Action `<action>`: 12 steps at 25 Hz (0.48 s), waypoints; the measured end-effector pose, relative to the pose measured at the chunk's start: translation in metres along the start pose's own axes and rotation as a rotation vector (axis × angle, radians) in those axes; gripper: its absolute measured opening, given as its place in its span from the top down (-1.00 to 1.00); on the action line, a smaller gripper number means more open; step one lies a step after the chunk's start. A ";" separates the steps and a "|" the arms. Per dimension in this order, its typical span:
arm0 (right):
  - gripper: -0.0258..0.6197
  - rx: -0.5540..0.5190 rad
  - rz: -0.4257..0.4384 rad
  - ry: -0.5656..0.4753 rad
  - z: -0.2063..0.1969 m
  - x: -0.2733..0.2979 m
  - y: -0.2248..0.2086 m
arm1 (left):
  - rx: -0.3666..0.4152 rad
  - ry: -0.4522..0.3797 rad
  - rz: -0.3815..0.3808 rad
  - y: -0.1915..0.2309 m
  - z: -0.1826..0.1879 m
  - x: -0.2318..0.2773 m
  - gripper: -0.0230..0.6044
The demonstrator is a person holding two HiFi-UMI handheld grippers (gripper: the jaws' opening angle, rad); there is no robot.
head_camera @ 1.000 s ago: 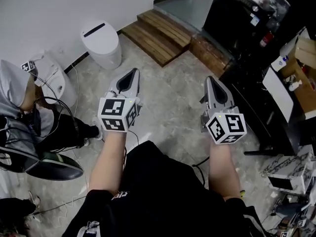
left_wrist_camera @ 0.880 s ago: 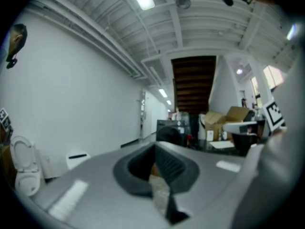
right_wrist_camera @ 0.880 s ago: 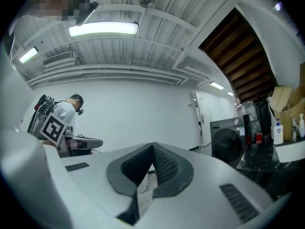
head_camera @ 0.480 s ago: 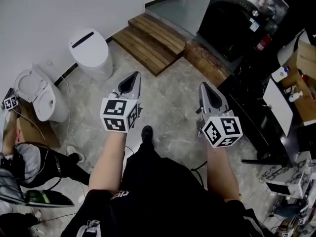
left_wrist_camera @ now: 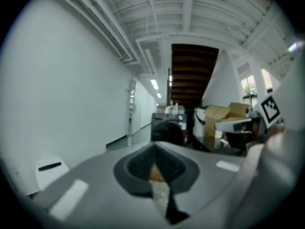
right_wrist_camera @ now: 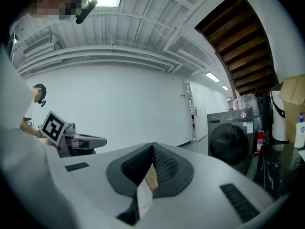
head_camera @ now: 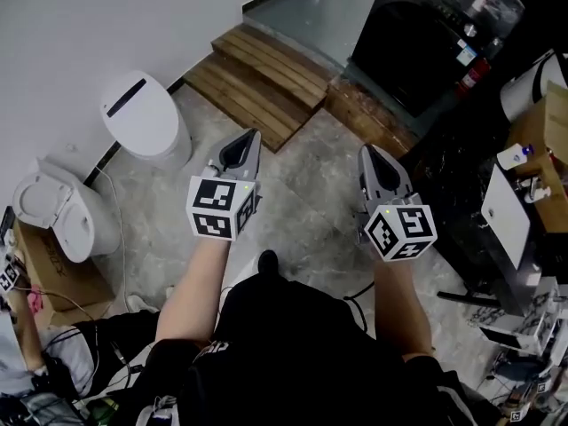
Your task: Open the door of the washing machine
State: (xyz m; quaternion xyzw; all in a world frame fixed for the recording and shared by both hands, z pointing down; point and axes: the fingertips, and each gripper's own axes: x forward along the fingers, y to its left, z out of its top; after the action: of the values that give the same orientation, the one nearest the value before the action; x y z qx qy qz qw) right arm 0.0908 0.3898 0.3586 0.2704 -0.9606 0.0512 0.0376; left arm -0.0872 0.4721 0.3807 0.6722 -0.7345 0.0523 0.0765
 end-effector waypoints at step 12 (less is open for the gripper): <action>0.93 0.062 -0.033 0.052 -0.016 0.102 -0.073 | -0.013 0.055 -0.046 0.041 -0.006 0.117 0.90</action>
State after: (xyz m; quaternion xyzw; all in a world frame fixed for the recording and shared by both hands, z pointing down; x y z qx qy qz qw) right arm 0.0432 0.2772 0.3908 0.2856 -0.9528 0.0872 0.0550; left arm -0.1376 0.3623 0.4092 0.6868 -0.7168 0.0640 0.1021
